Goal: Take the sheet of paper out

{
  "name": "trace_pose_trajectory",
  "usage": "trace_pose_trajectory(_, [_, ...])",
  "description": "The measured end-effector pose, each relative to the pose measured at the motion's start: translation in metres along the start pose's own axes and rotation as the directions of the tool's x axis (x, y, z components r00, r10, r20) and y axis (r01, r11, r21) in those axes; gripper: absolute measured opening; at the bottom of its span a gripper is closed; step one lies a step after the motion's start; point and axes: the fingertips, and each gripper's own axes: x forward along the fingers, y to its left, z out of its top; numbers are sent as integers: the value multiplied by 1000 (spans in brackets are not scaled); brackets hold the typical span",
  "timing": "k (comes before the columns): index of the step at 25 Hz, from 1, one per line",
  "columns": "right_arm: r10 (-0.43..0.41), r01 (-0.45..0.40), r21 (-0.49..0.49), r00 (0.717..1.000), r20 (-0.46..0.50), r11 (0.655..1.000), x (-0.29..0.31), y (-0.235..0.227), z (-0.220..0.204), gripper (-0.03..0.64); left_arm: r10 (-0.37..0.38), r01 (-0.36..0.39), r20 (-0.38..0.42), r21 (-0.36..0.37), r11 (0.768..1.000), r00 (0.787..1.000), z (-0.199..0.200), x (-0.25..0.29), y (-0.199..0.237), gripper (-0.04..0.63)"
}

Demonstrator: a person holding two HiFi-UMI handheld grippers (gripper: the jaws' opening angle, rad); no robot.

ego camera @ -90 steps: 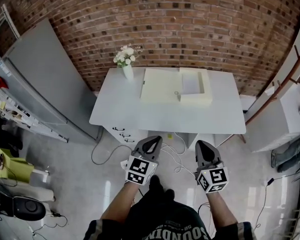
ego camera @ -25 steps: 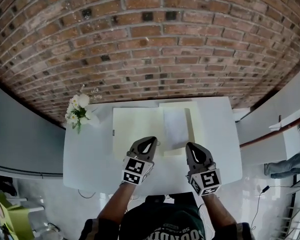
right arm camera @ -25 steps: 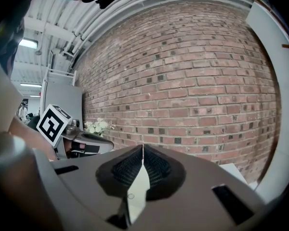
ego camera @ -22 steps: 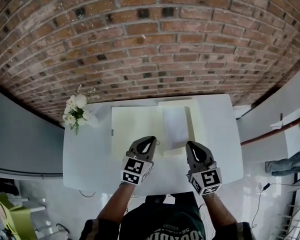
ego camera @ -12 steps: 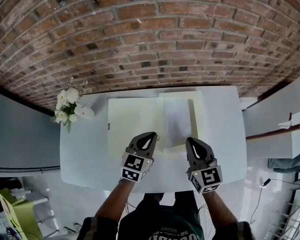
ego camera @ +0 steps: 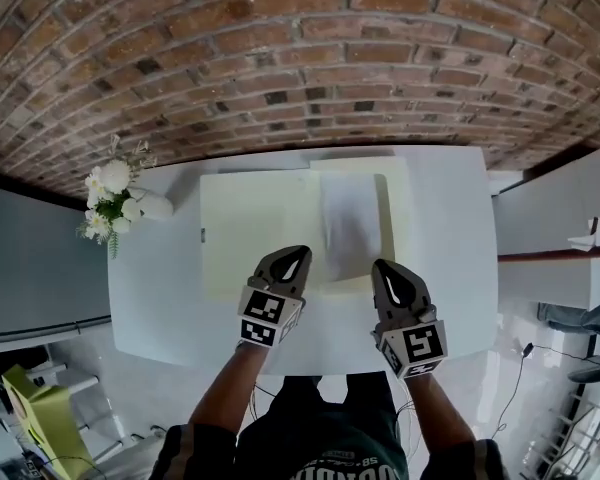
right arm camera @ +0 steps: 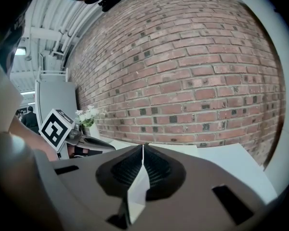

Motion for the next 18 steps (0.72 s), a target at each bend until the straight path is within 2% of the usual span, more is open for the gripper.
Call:
trace_pose_trajectory(9, [6,-6,-4,1000,-7,1000,-1,-5,-4,71,11,-15,-77,-58,998,997,-8,36,6,12])
trace_pose_trajectory(14, [0,0,10,1000,-19,1000,-4,-11,-13,71,-19,13,-142,-42,999,990,-16,61,2,12])
trace_pose_trajectory(18, [-2,2,15,1000,-26,1000,-7,-14,-19,71,-14,6,-188,-43,999,982,-25,78,5,12])
